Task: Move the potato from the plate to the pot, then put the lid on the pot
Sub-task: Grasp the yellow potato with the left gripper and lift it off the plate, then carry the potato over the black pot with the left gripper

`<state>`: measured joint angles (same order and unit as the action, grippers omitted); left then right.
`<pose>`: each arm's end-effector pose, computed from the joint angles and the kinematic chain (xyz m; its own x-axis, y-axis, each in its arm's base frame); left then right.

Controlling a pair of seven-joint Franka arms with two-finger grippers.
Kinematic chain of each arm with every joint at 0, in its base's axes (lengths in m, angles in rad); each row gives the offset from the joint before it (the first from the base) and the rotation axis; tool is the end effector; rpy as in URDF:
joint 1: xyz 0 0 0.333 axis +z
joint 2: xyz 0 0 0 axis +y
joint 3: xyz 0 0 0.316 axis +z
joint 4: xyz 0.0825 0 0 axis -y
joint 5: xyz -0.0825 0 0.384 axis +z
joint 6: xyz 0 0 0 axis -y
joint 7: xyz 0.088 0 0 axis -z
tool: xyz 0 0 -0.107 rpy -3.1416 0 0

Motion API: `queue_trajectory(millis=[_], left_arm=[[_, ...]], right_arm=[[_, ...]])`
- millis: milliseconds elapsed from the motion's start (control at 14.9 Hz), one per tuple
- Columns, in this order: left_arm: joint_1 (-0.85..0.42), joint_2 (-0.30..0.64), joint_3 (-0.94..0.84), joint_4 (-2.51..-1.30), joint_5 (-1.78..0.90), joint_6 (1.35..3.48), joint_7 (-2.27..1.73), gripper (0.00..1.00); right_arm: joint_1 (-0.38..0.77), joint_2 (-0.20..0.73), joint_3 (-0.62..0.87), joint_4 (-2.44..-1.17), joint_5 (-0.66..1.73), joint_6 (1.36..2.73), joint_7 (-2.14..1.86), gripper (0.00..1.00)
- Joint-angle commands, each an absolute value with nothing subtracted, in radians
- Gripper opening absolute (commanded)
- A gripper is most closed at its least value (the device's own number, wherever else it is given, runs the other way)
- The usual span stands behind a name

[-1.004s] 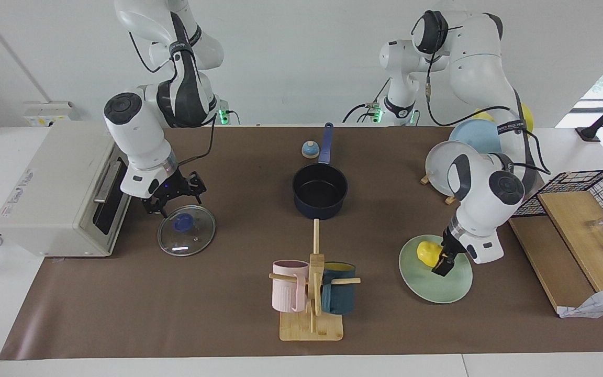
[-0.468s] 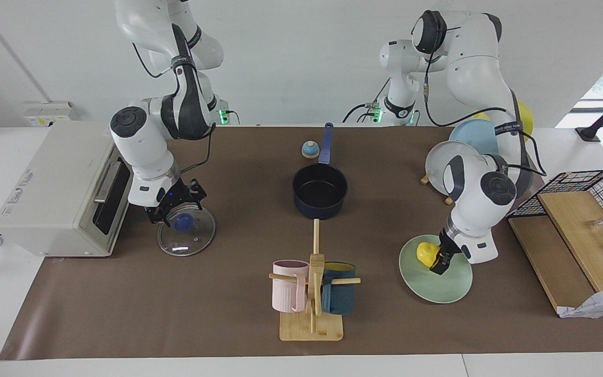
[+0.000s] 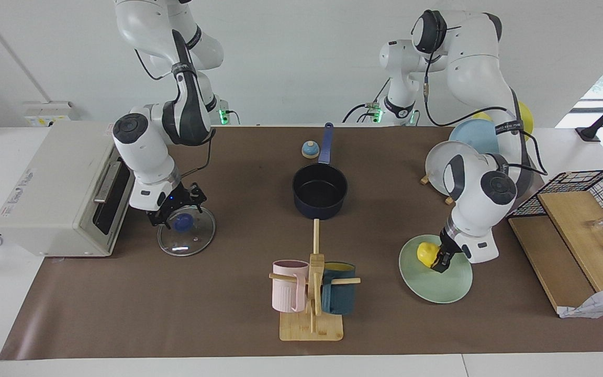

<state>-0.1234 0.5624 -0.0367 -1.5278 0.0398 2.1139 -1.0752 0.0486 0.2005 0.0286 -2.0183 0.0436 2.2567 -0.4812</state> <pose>0.6950 -0.1064 0.3327 0.6206 0.7837 0.0246 0.7837 -0.6210 0.0140 0.5899 0.0463 0.3567 0.8615 0.5051 0.0518 0.5065 -0.8620 -0.0186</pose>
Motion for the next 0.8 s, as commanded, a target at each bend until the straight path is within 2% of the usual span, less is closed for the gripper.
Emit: queue_trajectory(millis=[0,401,736], left_arm=[[-0.118,0.501,-0.04,-1.474,0.06,2.004,-1.078,0.0],[-0.199,0.296,-0.058,-1.479,-0.021,1.801,-1.101,0.0],[-0.426,0.192,-0.058,-1.581,-0.023,1.784,-1.303,0.0]], right_arm=[[0.04,0.224,0.035,-2.025,0.048,2.286,-0.463,1.0],[0.026,0.259,0.032,-2.023,0.048,2.324,-0.466,1.0],[0.025,0.27,0.032,-2.023,0.048,2.324,-0.465,1.0]])
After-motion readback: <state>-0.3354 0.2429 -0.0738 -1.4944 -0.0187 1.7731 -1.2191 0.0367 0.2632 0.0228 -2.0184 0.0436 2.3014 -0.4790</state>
